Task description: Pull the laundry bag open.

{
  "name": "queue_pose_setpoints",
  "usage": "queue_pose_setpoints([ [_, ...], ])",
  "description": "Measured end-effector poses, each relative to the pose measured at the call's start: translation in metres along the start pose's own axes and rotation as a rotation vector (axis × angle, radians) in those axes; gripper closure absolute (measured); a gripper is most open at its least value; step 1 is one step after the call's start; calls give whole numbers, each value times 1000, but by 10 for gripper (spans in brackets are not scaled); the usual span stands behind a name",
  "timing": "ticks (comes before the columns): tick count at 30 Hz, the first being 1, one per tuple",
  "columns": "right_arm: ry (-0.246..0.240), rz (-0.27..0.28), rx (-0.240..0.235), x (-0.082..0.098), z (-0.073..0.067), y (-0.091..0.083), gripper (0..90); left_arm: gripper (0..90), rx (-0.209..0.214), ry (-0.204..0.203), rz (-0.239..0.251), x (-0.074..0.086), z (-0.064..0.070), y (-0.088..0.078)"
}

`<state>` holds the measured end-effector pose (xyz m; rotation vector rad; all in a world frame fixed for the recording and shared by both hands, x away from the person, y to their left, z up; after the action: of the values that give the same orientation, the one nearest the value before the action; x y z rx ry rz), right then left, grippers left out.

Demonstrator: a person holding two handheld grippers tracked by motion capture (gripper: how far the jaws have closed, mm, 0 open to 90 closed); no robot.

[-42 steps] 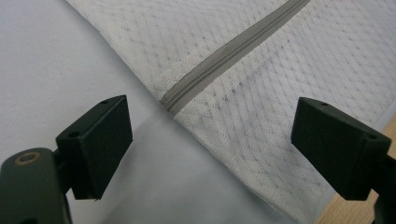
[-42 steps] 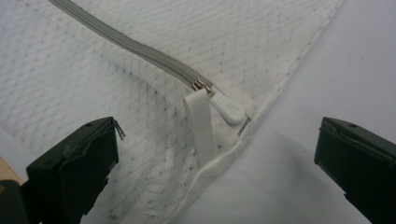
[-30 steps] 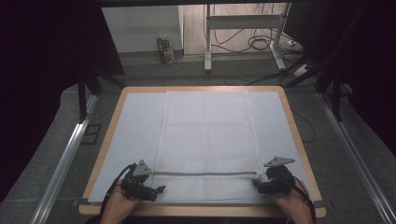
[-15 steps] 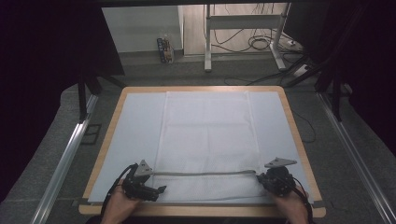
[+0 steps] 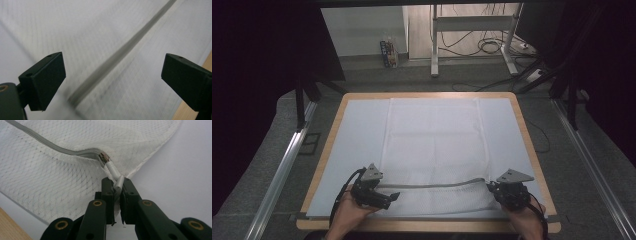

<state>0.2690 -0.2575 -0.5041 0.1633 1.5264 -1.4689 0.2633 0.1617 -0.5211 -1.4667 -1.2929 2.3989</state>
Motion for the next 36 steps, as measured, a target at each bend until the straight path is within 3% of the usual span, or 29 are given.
queue_pose_setpoints([
  [6, -28, 25, 18, -1, -2, -3, 815, 74, 29, 44, 40, -37, 3, 16],
  [9, -49, 36, 29, -2, -4, -5, 816, 74, 50, 107, 32, -66, 10, 36],
  [18, -47, 37, 9, -2, -3, -6, 815, 69, 157, 156, 36, -119, 31, 86],
  [21, -49, 35, 10, -2, -3, -6, 815, 66, 171, 168, 39, -129, 38, 95],
  [28, -53, 36, 0, -2, -3, -6, 814, 52, 203, 283, 14, -162, 70, 132],
  [36, -46, 20, -12, -1, -3, -4, 811, 57, 233, 321, -9, -177, 93, 161],
])
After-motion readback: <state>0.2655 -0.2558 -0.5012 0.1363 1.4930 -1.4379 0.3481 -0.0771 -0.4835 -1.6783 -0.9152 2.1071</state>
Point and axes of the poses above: each handheld gripper's, and its own axes: y roughly forward along the jaws, x roughly out of its underside, z roughly to its right, the point moved 1 cm from there along y, roughly forward along the jaws, and after that the axes turned 8 degrees about x, right-handed, at the moved point
